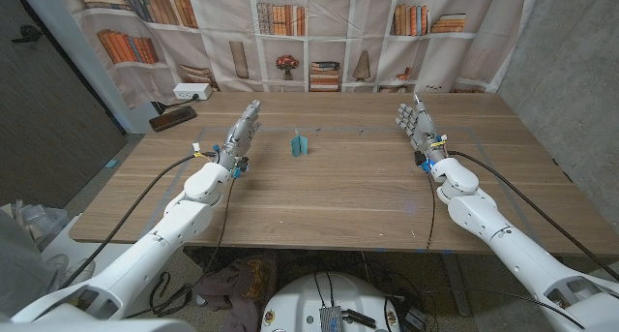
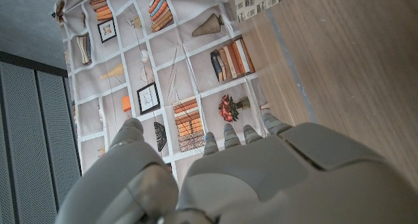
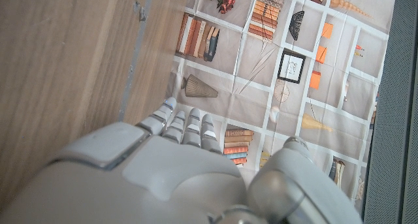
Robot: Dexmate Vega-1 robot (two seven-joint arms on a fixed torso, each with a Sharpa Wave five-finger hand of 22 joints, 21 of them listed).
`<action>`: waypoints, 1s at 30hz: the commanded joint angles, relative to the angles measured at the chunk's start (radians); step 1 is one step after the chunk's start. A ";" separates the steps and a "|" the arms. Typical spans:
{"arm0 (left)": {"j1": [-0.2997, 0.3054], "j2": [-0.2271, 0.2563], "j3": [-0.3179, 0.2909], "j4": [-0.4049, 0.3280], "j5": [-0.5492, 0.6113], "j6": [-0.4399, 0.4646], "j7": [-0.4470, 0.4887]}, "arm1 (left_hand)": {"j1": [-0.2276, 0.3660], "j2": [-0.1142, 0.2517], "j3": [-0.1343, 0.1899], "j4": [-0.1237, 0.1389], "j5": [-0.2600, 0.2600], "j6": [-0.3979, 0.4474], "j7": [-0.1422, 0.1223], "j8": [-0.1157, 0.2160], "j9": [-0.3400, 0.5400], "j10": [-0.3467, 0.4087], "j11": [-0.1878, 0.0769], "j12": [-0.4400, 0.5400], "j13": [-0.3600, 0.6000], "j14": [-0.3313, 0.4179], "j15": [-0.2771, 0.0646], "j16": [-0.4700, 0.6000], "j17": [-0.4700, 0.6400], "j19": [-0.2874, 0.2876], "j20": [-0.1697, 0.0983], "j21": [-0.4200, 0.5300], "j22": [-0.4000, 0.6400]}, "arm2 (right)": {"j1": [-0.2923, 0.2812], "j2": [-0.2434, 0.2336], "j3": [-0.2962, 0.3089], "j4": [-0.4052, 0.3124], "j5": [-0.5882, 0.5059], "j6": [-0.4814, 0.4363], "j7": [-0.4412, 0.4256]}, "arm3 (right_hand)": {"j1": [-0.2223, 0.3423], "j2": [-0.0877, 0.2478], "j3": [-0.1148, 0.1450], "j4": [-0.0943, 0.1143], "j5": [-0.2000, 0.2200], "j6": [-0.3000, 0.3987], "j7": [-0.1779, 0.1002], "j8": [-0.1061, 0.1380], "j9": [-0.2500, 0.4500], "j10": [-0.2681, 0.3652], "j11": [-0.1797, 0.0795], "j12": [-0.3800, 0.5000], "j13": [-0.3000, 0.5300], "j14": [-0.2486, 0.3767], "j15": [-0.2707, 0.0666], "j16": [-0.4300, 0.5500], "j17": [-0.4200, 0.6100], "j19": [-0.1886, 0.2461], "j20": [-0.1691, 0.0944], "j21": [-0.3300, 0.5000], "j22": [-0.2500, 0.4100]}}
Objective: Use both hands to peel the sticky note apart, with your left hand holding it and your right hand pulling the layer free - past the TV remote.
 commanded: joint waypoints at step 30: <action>0.146 -0.015 0.008 -0.276 0.396 0.180 0.516 | 0.232 -0.019 0.018 -0.115 0.027 0.422 0.044 0.097 -0.003 0.384 -0.075 0.071 0.004 0.218 -0.117 0.062 0.003 0.190 -0.072 0.056 0.005 | 0.015 -0.014 0.005 0.016 0.046 -0.021 0.082 | 0.019 0.004 0.003 -0.011 0.002 -0.004 0.005 -0.001 0.003 0.004 0.004 0.003 0.002 0.003 0.006 0.000 0.003 0.003 0.013 -0.014 0.003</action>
